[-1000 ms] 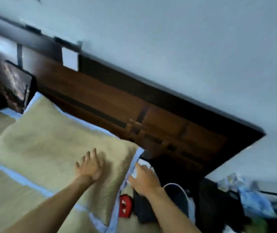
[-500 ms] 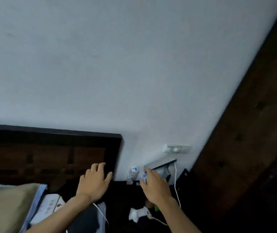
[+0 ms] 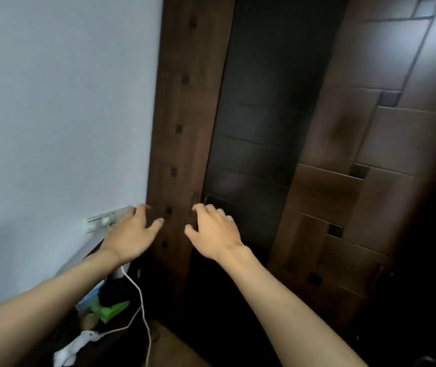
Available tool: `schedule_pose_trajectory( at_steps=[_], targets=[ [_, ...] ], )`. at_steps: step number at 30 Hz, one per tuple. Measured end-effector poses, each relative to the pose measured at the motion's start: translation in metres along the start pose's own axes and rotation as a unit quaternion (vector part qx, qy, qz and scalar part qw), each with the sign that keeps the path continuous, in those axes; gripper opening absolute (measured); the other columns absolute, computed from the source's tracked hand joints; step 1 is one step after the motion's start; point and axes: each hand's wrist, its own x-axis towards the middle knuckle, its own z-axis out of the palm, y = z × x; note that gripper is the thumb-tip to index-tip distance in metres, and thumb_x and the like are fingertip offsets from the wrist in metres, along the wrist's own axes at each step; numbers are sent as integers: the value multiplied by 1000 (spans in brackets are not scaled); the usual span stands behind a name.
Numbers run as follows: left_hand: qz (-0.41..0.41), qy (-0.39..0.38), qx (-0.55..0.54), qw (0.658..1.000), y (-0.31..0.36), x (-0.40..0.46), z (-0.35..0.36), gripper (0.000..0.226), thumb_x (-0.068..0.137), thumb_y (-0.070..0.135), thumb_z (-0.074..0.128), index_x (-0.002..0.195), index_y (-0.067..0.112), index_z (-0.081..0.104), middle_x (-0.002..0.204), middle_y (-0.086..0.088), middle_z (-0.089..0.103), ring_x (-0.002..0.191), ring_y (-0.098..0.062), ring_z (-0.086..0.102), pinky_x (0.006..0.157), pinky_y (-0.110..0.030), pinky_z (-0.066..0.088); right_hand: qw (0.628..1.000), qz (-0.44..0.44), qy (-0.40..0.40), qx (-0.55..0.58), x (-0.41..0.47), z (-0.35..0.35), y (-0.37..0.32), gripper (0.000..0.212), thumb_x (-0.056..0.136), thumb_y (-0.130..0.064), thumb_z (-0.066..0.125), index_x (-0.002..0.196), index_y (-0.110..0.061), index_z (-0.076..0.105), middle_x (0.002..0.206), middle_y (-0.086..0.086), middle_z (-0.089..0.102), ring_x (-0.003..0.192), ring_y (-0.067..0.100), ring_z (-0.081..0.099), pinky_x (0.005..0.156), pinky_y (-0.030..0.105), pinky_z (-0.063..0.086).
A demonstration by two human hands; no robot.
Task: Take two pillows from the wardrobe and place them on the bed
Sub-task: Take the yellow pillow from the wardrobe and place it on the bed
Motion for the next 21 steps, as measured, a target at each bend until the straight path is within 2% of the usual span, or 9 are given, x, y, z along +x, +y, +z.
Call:
schedule_pose_trajectory(
  at_steps=[6, 9, 12, 15, 18, 21],
  targets=[
    [146, 10, 21, 989, 144, -37, 13, 51, 94, 57, 43, 134, 26, 42, 140, -8, 45, 126, -34, 48, 102, -52, 40, 992, 41, 108, -50, -73, -89, 87, 50, 95, -42, 51, 137, -15, 48, 132, 10, 56, 118, 33, 53, 95, 48, 45],
    [225, 6, -23, 974, 234, -75, 23, 48, 96, 55, 40, 136, 28, 40, 142, -4, 44, 127, -29, 47, 102, -51, 38, 973, 52, 182, -132, -133, -141, 118, 50, 90, -37, 61, 134, -14, 51, 127, 11, 59, 115, 31, 56, 91, 45, 47],
    [349, 45, -78, 933, 330, -137, 39, 44, 95, 52, 41, 133, 31, 40, 136, 3, 48, 121, -20, 50, 99, -46, 37, 938, 58, 266, -215, -210, -202, 154, 46, 81, -32, 65, 122, -14, 58, 112, 9, 63, 101, 31, 59, 78, 43, 47],
    [483, 111, -86, 865, 415, -205, 61, 45, 92, 51, 43, 132, 29, 41, 127, 6, 51, 113, -17, 51, 93, -41, 37, 906, 92, 311, -271, -284, -260, 215, 45, 80, -29, 60, 122, -15, 55, 114, 5, 59, 103, 31, 54, 80, 44, 43],
    [550, 145, -80, 819, 490, -258, 108, 48, 94, 50, 42, 134, 24, 42, 128, 6, 50, 113, -17, 50, 92, -41, 40, 877, 165, 341, -297, -357, -299, 295, 49, 89, -35, 58, 133, -15, 50, 127, 6, 55, 114, 29, 51, 90, 43, 42],
    [579, 144, -51, 801, 548, -292, 170, 53, 93, 51, 41, 136, 21, 42, 132, 4, 48, 115, -19, 49, 91, -40, 40, 865, 214, 335, -305, -415, -316, 370, 55, 93, -43, 54, 138, -14, 46, 130, 7, 54, 118, 30, 50, 92, 43, 43]
  ],
)
